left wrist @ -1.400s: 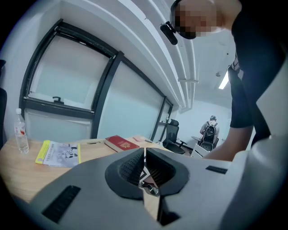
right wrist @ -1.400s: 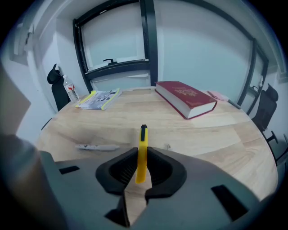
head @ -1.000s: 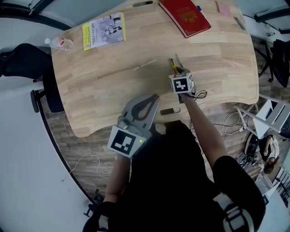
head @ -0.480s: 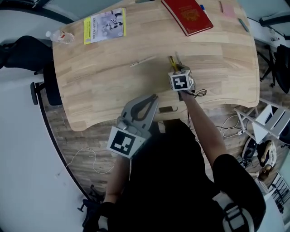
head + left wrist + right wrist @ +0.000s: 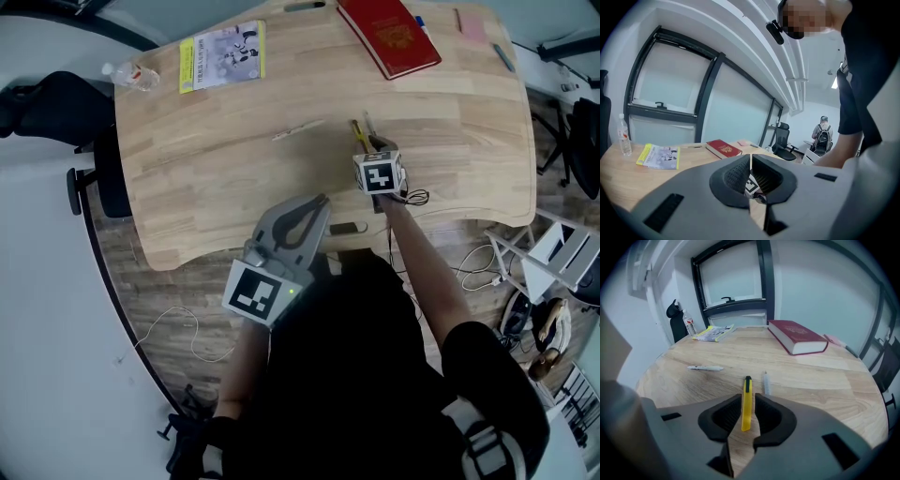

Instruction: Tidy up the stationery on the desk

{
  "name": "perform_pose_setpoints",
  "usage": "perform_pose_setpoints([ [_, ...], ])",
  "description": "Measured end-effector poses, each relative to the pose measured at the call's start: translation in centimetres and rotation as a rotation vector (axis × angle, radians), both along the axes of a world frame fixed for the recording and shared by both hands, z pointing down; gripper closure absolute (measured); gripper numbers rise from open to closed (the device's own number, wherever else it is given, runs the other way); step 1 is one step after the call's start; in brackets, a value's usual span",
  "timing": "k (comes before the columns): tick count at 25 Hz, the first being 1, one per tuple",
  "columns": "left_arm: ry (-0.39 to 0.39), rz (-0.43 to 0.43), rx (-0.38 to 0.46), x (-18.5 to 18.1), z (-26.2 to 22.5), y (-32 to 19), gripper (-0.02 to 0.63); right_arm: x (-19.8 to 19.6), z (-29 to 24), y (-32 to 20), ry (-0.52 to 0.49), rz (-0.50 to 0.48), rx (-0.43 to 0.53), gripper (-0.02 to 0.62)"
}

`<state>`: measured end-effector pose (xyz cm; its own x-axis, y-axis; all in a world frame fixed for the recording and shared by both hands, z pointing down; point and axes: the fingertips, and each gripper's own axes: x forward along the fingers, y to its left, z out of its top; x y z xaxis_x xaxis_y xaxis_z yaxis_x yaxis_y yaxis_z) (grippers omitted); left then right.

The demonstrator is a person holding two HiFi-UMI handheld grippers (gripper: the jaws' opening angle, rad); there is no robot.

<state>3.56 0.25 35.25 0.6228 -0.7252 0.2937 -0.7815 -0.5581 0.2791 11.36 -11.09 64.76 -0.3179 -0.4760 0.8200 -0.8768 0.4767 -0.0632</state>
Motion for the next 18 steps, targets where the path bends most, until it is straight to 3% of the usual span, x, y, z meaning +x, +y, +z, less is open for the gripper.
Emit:
perform_pose_setpoints([
  [9,0.002,-0.024,0.001,-1.2,-0.5,0.3,0.566,-6.2,-3.0,-1.0,0.031,-0.281,0.124,0.445],
  [18,0.004,-0.059,-0.003,-4.7,-0.7,0.3,0.565,-13.6,-2.6,0.0,0.087,-0.583,0.129,0.407],
])
